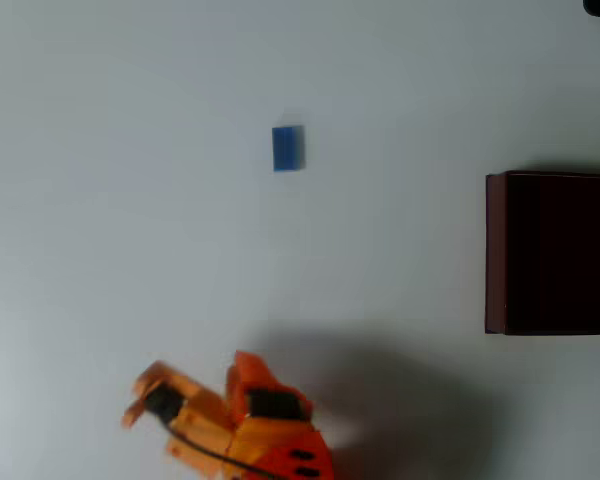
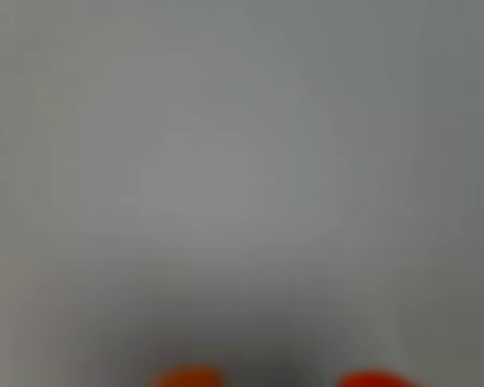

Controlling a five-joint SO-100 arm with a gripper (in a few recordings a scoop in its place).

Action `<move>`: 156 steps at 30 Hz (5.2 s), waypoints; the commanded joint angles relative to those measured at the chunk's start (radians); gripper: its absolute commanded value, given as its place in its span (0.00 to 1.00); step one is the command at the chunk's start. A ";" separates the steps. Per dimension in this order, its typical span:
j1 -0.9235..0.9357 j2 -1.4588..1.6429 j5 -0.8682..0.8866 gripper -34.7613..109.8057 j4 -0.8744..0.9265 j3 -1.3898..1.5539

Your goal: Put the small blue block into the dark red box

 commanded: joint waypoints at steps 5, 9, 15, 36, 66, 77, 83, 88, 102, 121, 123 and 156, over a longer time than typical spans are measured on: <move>0.137 -0.029 0.445 0.39 0.012 -0.110; 0.175 -0.242 0.640 0.40 -0.037 -0.195; 0.196 -0.611 0.900 0.41 -0.066 -0.383; 0.230 -1.440 1.014 0.42 -0.390 -0.842; 0.204 -1.822 1.002 0.42 -0.334 -1.206; 0.189 -1.936 0.997 0.42 -0.299 -1.341; 0.198 -1.967 0.994 0.42 -0.295 -1.373; 0.198 -2.013 0.982 0.42 -0.284 -1.431; 0.215 -2.134 0.943 0.42 -0.224 -1.591; 0.247 -2.233 0.868 0.24 -0.284 -1.632; 0.252 -2.233 0.853 0.24 -0.278 -1.641; 1.109 -2.025 -0.236 0.32 -0.060 -1.654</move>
